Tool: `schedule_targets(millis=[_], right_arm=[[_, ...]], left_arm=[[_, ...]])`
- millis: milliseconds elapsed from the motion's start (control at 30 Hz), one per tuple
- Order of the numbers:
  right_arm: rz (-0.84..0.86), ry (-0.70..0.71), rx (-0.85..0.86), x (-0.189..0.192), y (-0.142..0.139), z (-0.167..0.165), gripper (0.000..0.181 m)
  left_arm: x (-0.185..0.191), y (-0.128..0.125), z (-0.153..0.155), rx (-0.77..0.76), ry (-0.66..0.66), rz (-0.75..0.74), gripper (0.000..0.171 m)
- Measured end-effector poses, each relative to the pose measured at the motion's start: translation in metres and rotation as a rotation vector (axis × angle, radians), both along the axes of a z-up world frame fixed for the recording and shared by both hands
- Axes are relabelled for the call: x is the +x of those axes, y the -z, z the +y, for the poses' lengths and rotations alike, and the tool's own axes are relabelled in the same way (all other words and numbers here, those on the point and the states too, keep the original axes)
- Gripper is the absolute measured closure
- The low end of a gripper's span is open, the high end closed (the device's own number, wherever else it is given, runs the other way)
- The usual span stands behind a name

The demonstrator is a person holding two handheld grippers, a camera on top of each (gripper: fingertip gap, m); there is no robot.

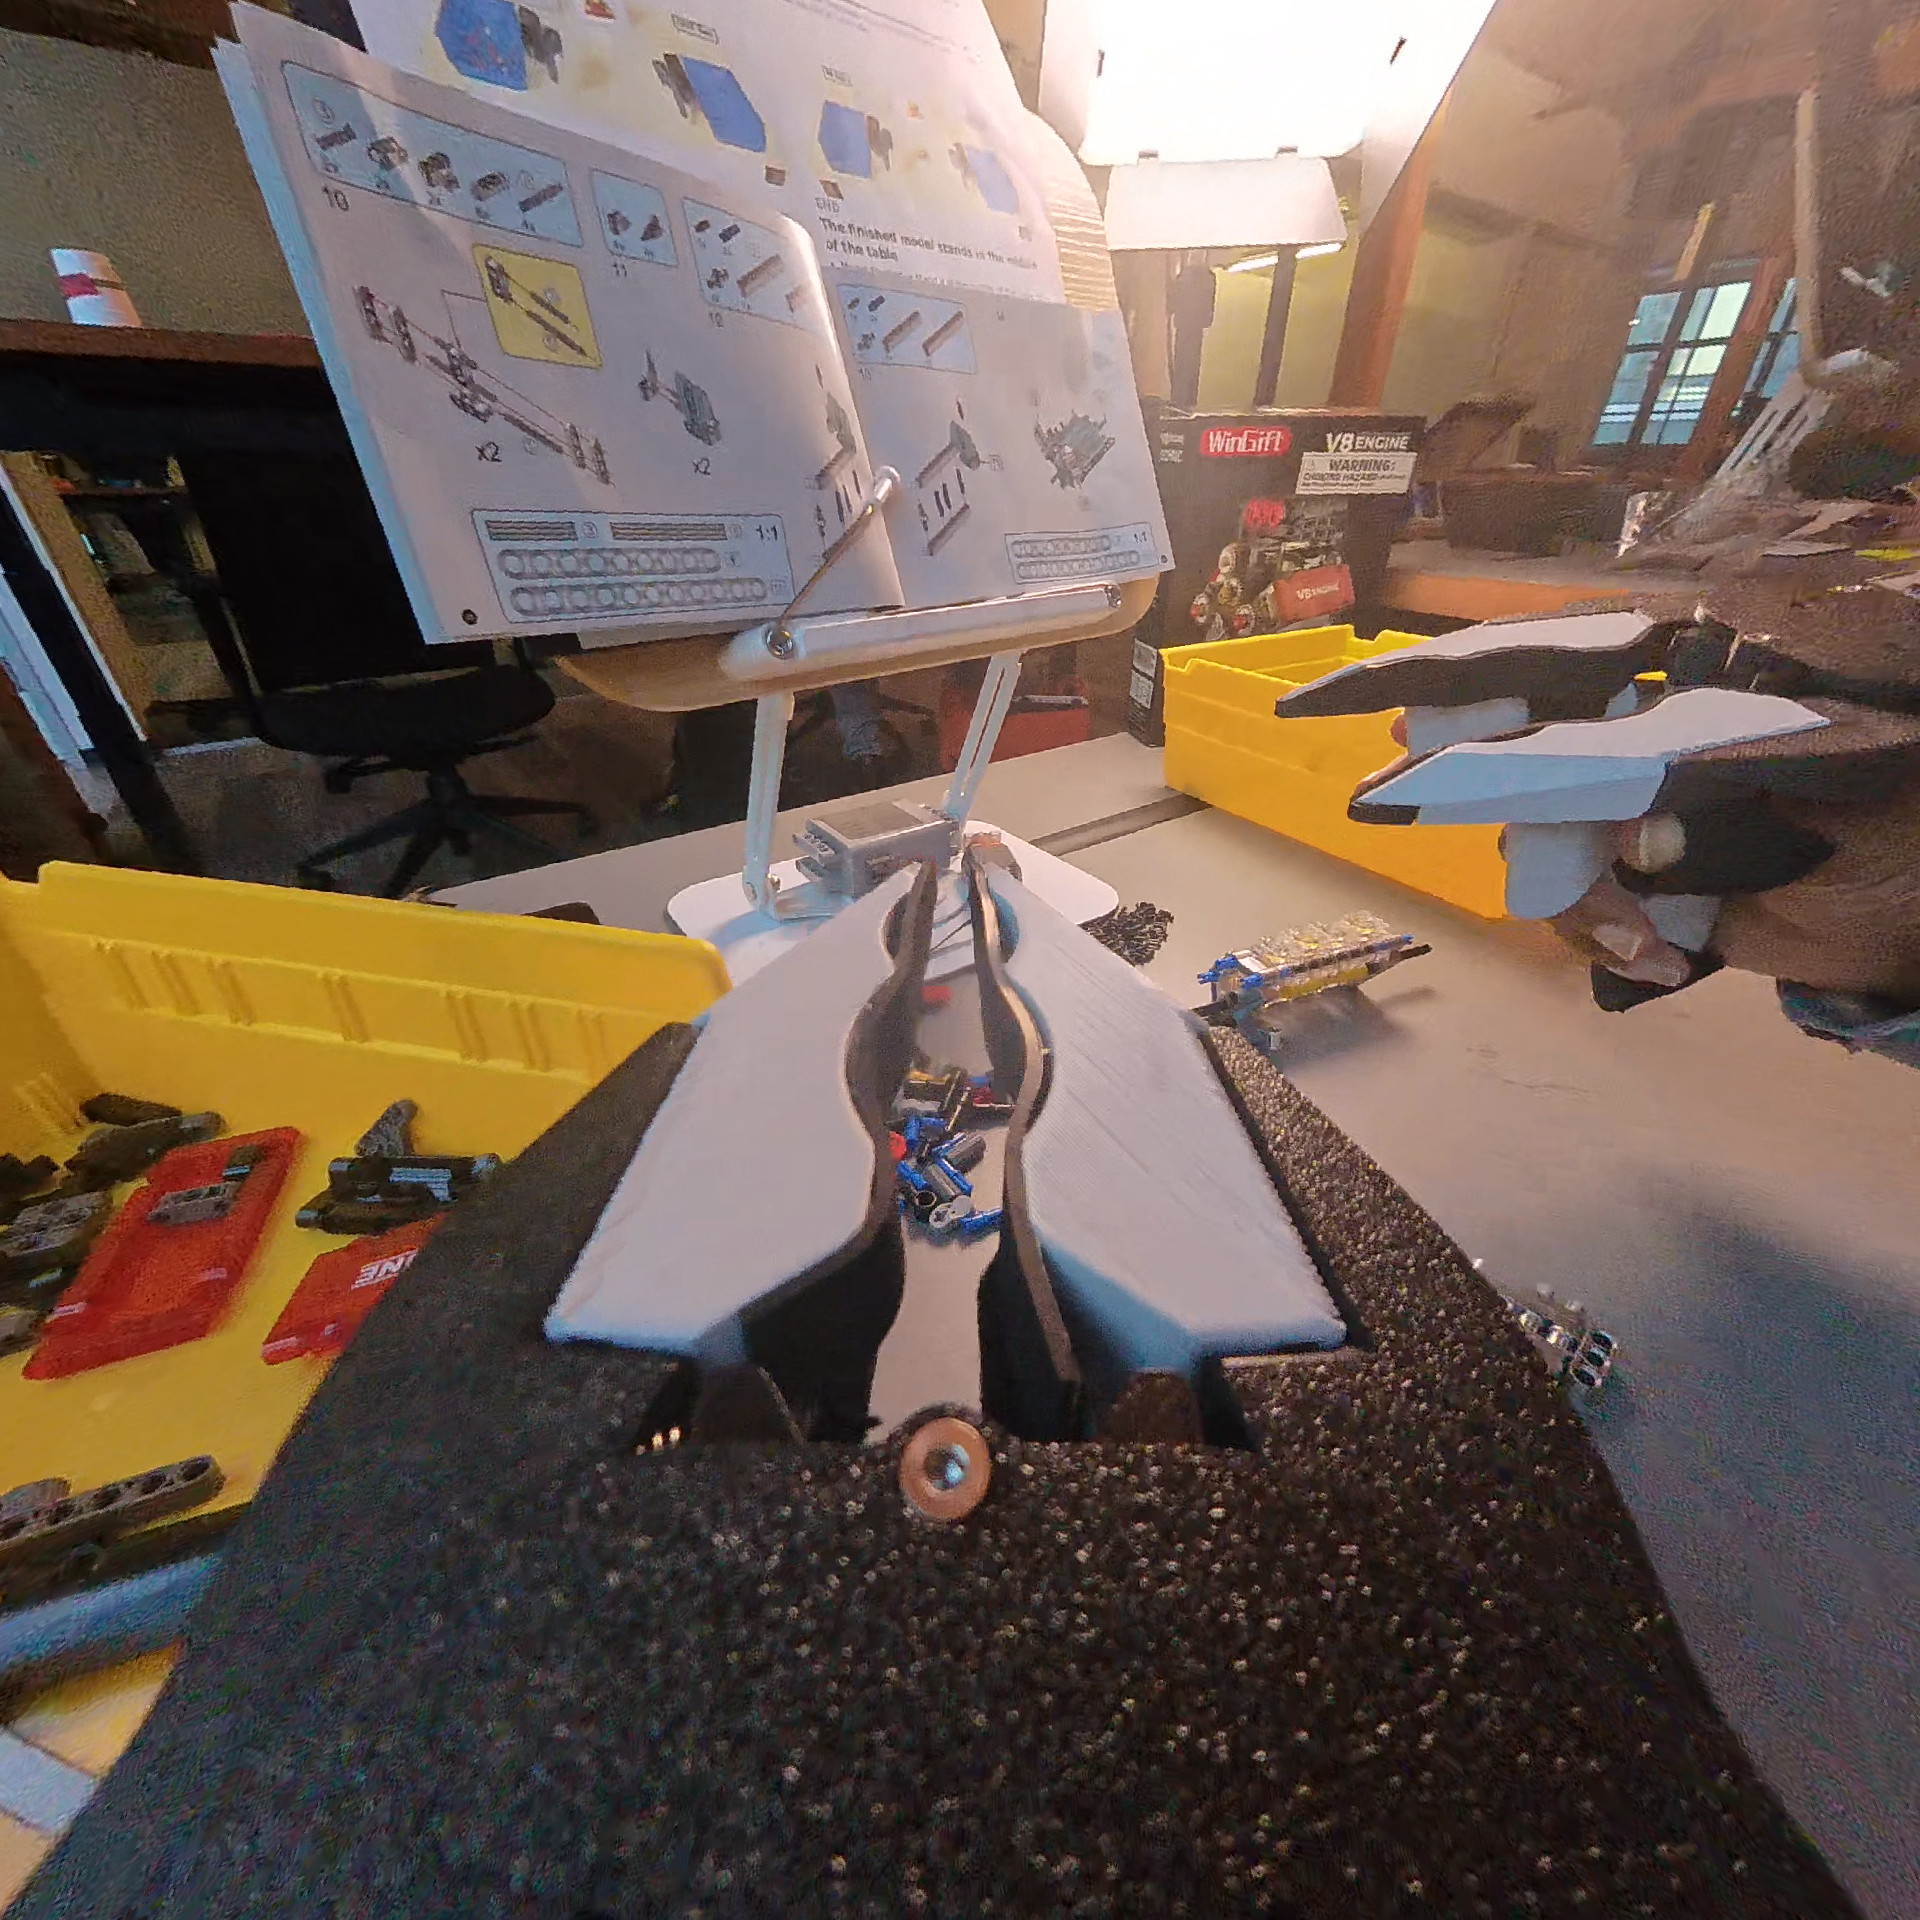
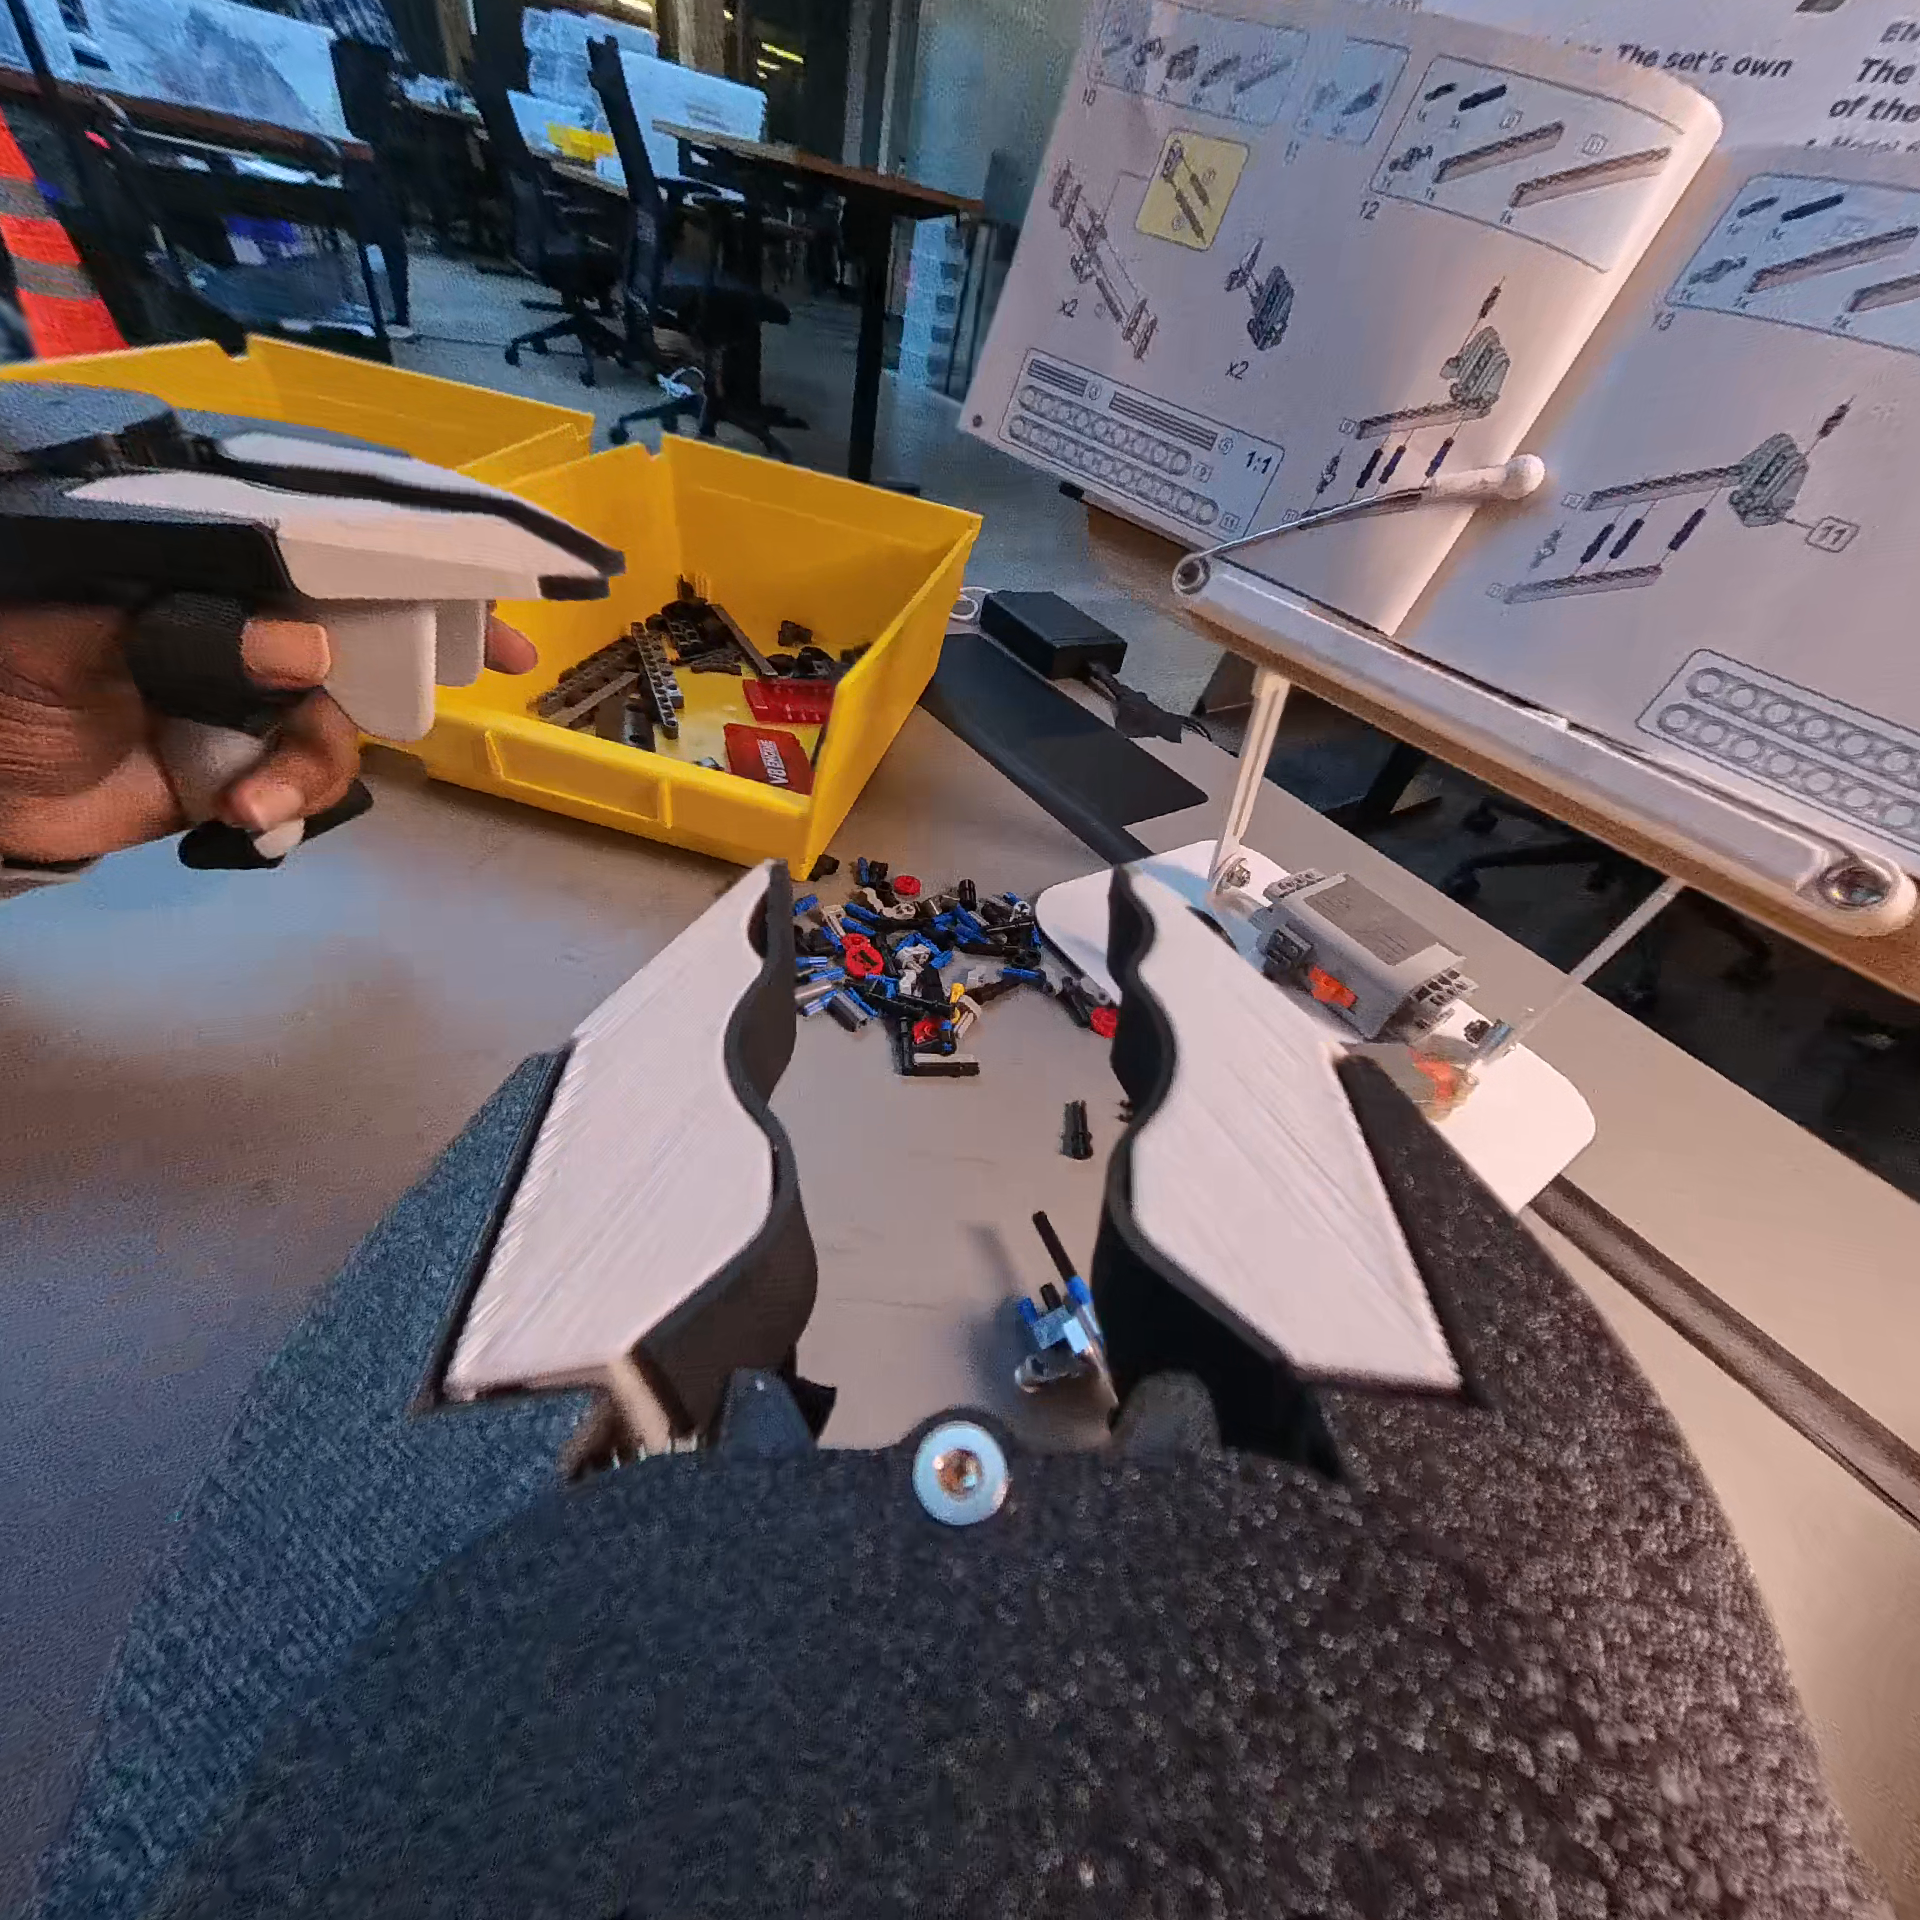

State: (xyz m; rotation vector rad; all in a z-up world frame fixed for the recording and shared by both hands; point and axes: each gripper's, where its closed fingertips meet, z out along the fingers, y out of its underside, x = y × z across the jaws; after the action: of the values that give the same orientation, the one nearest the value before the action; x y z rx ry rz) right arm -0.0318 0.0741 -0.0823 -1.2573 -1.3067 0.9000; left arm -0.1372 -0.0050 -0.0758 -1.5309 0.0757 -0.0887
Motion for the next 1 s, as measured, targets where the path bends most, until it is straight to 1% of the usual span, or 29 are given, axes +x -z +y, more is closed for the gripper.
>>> schedule_targets(millis=[33,67,167,233,300,400,500,633,700,733,800,900,933,967,1000], right_arm=[[-0.002,0.002,0.002,0.004,-0.002,-0.003,0.123],[-0.014,0.004,-0.002,0.009,0.001,-0.005,0.123],[-0.057,0.014,-0.044,0.030,0.020,-0.013,0.123],[-0.079,0.014,-0.069,0.044,0.032,-0.019,0.123],[-0.098,0.017,-0.061,0.055,0.038,-0.024,0.124],[-0.122,-0.010,-0.070,0.065,0.041,-0.036,0.124],[-0.189,-0.043,-0.094,0.070,0.056,-0.044,0.123],[-0.273,-0.048,-0.077,0.069,0.076,-0.047,0.123],[-0.300,-0.059,-0.103,0.067,0.087,-0.049,0.122],[-0.316,-0.058,-0.111,0.068,0.092,-0.049,0.122],[-0.341,-0.060,-0.124,0.067,0.098,-0.049,0.119],[-0.347,-0.058,-0.126,0.066,0.100,-0.049,0.115],[-0.346,-0.054,-0.122,0.066,0.099,-0.048,0.113],[-0.340,-0.053,-0.120,0.066,0.098,-0.048,0.113],[-0.333,-0.056,-0.122,0.065,0.097,-0.049,0.113]], left_arm=[[0.003,0.001,-0.001,-0.003,0.019,0.010,0.171],[0.005,0.002,-0.002,-0.007,0.036,0.013,0.171],[0.012,0.002,-0.004,-0.014,0.087,-0.025,0.171],[0.019,0.009,-0.004,-0.063,0.128,-0.023,0.171],[0.023,0.019,-0.005,-0.116,0.145,0.001,0.171],[0.026,0.035,-0.009,-0.193,0.160,-0.029,0.171],[0.023,0.049,-0.015,-0.248,0.144,-0.079,0.171],[0.020,0.064,-0.019,-0.294,0.106,-0.033,0.171],[0.023,0.070,-0.018,-0.318,0.111,-0.018,0.171],[0.025,0.072,-0.017,-0.328,0.120,-0.017,0.170],[0.029,0.077,-0.016,-0.354,0.137,-0.013,0.152],[0.028,0.079,-0.016,-0.379,0.113,0.013,0.125],[0.027,0.079,-0.015,-0.381,0.103,0.026,0.119],[0.026,0.077,-0.016,-0.377,0.092,0.039,0.117],[0.025,0.076,-0.016,-0.371,0.086,0.050,0.119]])
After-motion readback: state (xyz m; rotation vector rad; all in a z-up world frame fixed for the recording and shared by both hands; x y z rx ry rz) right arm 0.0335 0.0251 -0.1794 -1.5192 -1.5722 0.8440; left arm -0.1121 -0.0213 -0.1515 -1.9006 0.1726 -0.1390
